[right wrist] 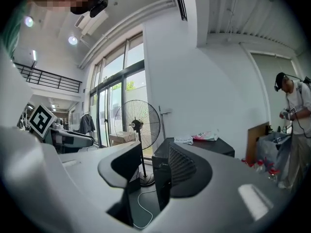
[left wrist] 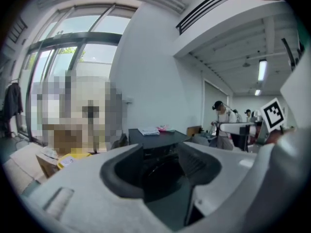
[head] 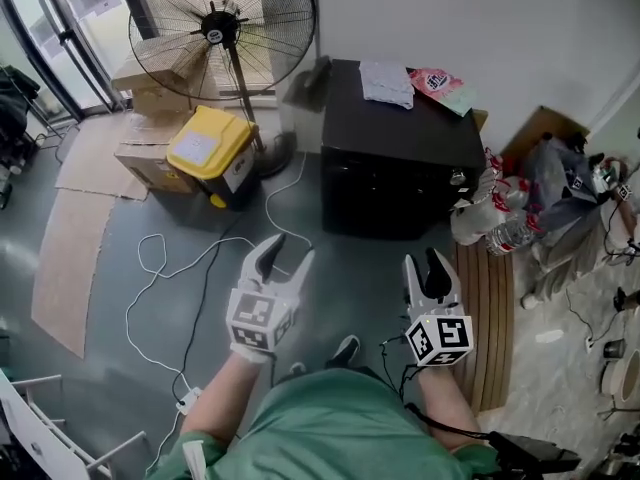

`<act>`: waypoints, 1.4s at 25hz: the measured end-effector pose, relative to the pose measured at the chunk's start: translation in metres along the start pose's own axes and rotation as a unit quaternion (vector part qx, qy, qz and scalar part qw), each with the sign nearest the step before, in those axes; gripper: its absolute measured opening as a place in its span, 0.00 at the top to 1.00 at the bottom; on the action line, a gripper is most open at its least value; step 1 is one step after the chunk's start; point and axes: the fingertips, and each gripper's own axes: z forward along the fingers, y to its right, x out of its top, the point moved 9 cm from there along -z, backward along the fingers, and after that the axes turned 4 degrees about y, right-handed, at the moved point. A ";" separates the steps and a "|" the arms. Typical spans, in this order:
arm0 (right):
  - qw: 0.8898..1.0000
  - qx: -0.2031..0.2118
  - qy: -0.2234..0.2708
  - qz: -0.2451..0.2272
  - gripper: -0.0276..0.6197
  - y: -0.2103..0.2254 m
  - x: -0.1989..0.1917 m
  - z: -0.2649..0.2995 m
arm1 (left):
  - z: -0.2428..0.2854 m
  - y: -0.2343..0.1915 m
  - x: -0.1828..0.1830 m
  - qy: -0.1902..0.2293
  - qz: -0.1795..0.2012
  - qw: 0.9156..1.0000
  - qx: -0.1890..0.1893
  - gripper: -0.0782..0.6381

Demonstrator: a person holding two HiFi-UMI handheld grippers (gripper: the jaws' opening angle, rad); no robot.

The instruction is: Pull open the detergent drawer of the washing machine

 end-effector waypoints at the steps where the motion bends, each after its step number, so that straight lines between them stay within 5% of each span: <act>1: 1.000 0.004 0.000 0.003 0.71 0.007 0.000 0.003 | 0.005 0.003 0.002 -0.001 0.002 1.000 0.004 0.58; 21: 0.999 -0.001 0.000 0.040 0.71 0.111 -0.003 0.031 | 0.103 0.037 0.000 -0.036 -0.002 0.999 0.008 0.58; 35: 0.999 -0.046 -0.011 0.023 0.71 0.134 0.008 0.110 | 0.208 -0.031 -0.002 -0.047 -0.041 0.997 -0.040 0.58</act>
